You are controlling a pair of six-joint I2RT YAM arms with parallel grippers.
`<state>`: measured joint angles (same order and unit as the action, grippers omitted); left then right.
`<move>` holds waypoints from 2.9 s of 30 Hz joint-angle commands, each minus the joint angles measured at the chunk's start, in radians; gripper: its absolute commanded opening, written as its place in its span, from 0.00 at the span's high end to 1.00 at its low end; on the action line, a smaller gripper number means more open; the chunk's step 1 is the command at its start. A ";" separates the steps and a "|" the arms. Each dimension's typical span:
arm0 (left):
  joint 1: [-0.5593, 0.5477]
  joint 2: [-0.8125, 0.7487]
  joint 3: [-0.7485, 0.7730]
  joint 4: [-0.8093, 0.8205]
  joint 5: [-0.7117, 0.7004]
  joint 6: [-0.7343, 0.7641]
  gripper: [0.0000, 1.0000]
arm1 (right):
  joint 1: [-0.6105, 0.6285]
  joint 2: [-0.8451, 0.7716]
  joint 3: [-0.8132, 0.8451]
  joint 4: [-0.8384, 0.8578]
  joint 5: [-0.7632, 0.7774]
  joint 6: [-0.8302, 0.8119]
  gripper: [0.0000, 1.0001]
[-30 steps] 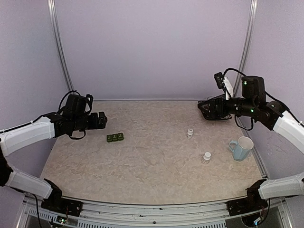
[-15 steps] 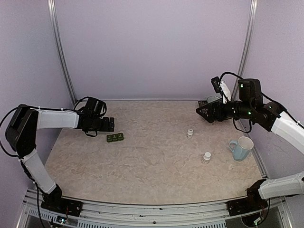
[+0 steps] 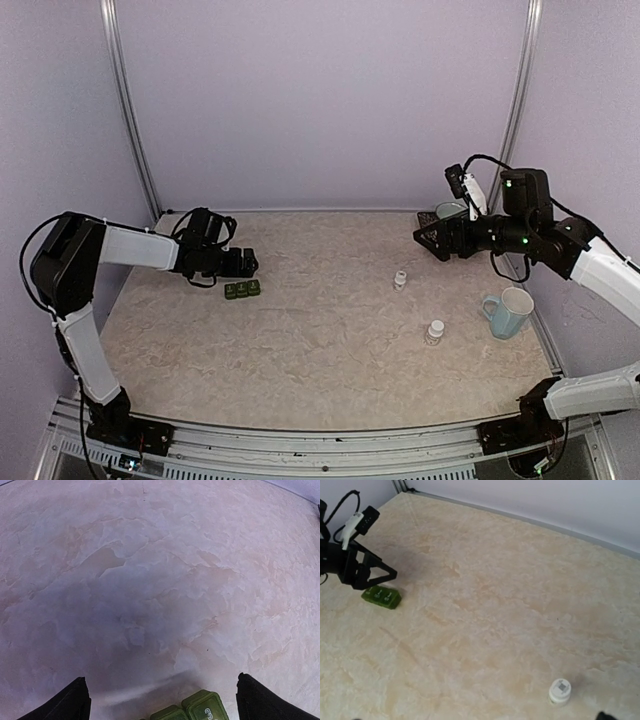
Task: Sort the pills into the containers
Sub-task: Pick up the pill container from the center of the board.
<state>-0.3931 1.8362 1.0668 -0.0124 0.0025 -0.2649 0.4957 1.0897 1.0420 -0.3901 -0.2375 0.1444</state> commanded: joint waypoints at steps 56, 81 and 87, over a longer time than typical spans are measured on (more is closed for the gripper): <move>-0.151 -0.048 -0.153 -0.025 -0.125 0.032 0.37 | 0.017 -0.013 -0.031 0.024 0.009 0.019 0.00; -0.197 -0.134 -0.197 0.019 -0.033 0.041 0.63 | 0.018 0.012 -0.053 0.053 -0.061 0.019 0.00; -0.306 -0.298 -0.223 0.064 0.120 0.041 0.63 | 0.022 0.030 -0.087 0.086 -0.208 0.006 0.00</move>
<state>-0.6338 1.6558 0.8562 -0.0101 -0.0044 -0.2337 0.5022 1.1061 0.9821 -0.3458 -0.3298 0.1616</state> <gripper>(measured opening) 0.427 0.999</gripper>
